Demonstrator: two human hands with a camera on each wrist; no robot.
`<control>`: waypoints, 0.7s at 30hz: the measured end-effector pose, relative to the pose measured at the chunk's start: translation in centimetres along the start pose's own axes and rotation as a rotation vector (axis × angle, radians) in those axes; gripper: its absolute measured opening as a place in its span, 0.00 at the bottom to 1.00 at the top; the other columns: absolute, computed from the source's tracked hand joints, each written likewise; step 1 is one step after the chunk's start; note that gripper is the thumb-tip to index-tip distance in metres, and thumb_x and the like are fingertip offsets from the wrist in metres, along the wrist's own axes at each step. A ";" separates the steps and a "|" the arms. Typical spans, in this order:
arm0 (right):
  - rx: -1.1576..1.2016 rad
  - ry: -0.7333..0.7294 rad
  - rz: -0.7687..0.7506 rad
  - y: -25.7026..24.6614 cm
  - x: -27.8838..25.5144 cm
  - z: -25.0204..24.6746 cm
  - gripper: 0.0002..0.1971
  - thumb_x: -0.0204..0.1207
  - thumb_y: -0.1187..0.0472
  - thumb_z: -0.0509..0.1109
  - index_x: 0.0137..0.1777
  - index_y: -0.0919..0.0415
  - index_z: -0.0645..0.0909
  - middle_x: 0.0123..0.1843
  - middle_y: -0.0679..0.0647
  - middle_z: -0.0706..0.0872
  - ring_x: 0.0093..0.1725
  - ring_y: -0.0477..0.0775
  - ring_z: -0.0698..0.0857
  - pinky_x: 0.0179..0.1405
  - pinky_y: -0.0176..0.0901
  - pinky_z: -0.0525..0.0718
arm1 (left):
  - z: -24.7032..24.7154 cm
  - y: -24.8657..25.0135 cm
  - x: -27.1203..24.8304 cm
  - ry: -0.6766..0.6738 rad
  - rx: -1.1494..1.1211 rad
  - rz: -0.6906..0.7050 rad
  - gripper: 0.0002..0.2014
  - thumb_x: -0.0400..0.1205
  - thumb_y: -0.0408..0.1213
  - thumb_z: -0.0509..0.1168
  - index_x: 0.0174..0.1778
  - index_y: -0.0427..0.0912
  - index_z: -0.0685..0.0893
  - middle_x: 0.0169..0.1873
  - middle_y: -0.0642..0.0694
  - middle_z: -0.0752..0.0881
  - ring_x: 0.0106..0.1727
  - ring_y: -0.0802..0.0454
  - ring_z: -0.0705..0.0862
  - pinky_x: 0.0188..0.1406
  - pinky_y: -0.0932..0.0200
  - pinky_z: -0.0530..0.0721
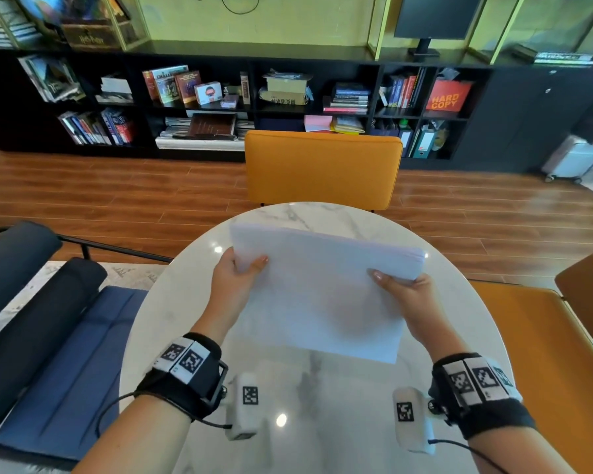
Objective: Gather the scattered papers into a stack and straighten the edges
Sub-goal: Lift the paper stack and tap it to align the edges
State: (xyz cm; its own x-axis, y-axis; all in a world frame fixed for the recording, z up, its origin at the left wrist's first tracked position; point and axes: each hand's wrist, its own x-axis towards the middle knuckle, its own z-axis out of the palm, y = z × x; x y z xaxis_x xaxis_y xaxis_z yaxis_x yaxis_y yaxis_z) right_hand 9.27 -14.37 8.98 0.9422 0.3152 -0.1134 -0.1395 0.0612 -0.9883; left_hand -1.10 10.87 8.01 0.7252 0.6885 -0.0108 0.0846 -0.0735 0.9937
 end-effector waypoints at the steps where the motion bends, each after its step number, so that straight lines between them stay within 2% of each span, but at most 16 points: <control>1: -0.003 0.002 0.000 0.2 0.1 0.0 0.07 0.69 0.67 0.77 0.47 0.61 0.90 0.42 0.53 0.94 0.41 0.53 0.92 0.42 0.47 0.88 | 0.2 -0.3 0.0 0.023 -0.009 0.015 0.18 0.77 0.40 0.72 0.62 0.42 0.80 0.54 0.48 0.87 0.57 0.48 0.87 0.44 0.64 0.83; 2: -0.008 0.005 -0.007 0.4 0.2 0.1 0.07 0.69 0.66 0.78 0.46 0.59 0.90 0.42 0.52 0.94 0.42 0.52 0.92 0.43 0.46 0.89 | 0.5 -0.6 -0.1 0.057 -0.017 0.037 0.18 0.78 0.39 0.71 0.63 0.41 0.80 0.54 0.48 0.87 0.54 0.54 0.87 0.44 0.66 0.83; 4: -0.027 0.015 -0.044 0.8 0.1 0.2 0.05 0.70 0.65 0.77 0.44 0.55 0.90 0.42 0.49 0.94 0.44 0.48 0.92 0.46 0.42 0.89 | 1.3 -0.7 -1.0 0.129 -0.033 0.104 0.18 0.79 0.37 0.71 0.64 0.40 0.78 0.52 0.52 0.86 0.49 0.70 0.85 0.45 0.75 0.82; 6: -0.045 0.041 -0.070 1.6 0.0 0.2 0.05 0.72 0.64 0.76 0.44 0.54 0.90 0.42 0.48 0.94 0.45 0.47 0.92 0.48 0.40 0.88 | 2.2 -1.2 -2.2 0.189 -0.048 0.160 0.17 0.80 0.37 0.69 0.63 0.40 0.76 0.51 0.55 0.84 0.50 0.73 0.84 0.49 0.81 0.79; 8: -0.066 0.091 -0.055 2.9 -0.3 0.0 0.04 0.71 0.63 0.77 0.45 0.54 0.90 0.45 0.52 0.94 0.47 0.52 0.91 0.50 0.46 0.88 | 2.9 -2.4 -3.2 0.223 -0.040 0.172 0.15 0.81 0.37 0.68 0.61 0.43 0.74 0.49 0.59 0.82 0.51 0.73 0.82 0.50 0.83 0.76; 10: -0.077 0.128 0.015 4.7 -0.8 -0.1 0.06 0.69 0.64 0.78 0.46 0.57 0.89 0.46 0.57 0.93 0.47 0.57 0.91 0.51 0.52 0.87 | 3.3 -4.1 -4.0 0.196 -0.011 0.132 0.15 0.82 0.35 0.66 0.61 0.44 0.71 0.49 0.59 0.80 0.49 0.76 0.81 0.47 0.86 0.74; 12: -0.102 0.163 0.106 6.7 -1.4 -0.3 0.06 0.69 0.67 0.77 0.44 0.57 0.88 0.43 0.57 0.92 0.46 0.59 0.90 0.48 0.50 0.87 | 3.4 -6.3 -4.5 0.095 0.031 0.047 0.16 0.83 0.34 0.64 0.65 0.40 0.70 0.53 0.52 0.81 0.52 0.68 0.81 0.48 0.84 0.75; 14: -0.103 0.203 0.172 8.0 -1.9 -0.6 0.05 0.71 0.67 0.76 0.42 0.56 0.86 0.43 0.57 0.90 0.43 0.57 0.88 0.43 0.44 0.85 | 3.2 -8.2 -4.6 0.027 0.078 -0.034 0.18 0.84 0.33 0.61 0.69 0.35 0.68 0.60 0.44 0.80 0.60 0.52 0.81 0.56 0.71 0.76; 15: -0.090 0.218 0.192 8.4 -1.9 -0.7 0.04 0.71 0.66 0.76 0.41 0.56 0.86 0.44 0.58 0.90 0.42 0.57 0.87 0.43 0.43 0.84 | 3.0 -8.8 -4.5 0.009 0.093 -0.061 0.17 0.85 0.33 0.59 0.69 0.35 0.67 0.61 0.42 0.80 0.63 0.48 0.80 0.59 0.64 0.75; 17: -0.082 0.231 0.215 8.8 -1.6 -0.9 0.03 0.71 0.66 0.75 0.43 0.58 0.86 0.44 0.59 0.90 0.41 0.55 0.87 0.43 0.44 0.83 | 2.8 -9.5 -4.1 -0.019 0.115 -0.088 0.14 0.86 0.32 0.57 0.67 0.36 0.68 0.59 0.43 0.79 0.64 0.45 0.79 0.59 0.59 0.73; 21: -0.106 0.217 0.233 9.1 -0.9 -0.8 0.05 0.71 0.65 0.76 0.47 0.61 0.87 0.46 0.60 0.90 0.44 0.58 0.88 0.48 0.49 0.84 | 2.6 -9.4 -3.8 -0.018 0.144 -0.097 0.15 0.86 0.30 0.56 0.69 0.36 0.69 0.57 0.46 0.79 0.63 0.45 0.79 0.58 0.59 0.73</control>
State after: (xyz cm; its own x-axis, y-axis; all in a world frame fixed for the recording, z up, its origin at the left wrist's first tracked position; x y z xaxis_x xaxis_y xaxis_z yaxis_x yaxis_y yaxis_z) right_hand 7.40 -14.87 0.01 0.9334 0.0993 -0.3449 -0.3366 -0.0912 -0.9372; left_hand -2.85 7.04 -1.59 0.7209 0.6844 -0.1089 0.2510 -0.1114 0.9616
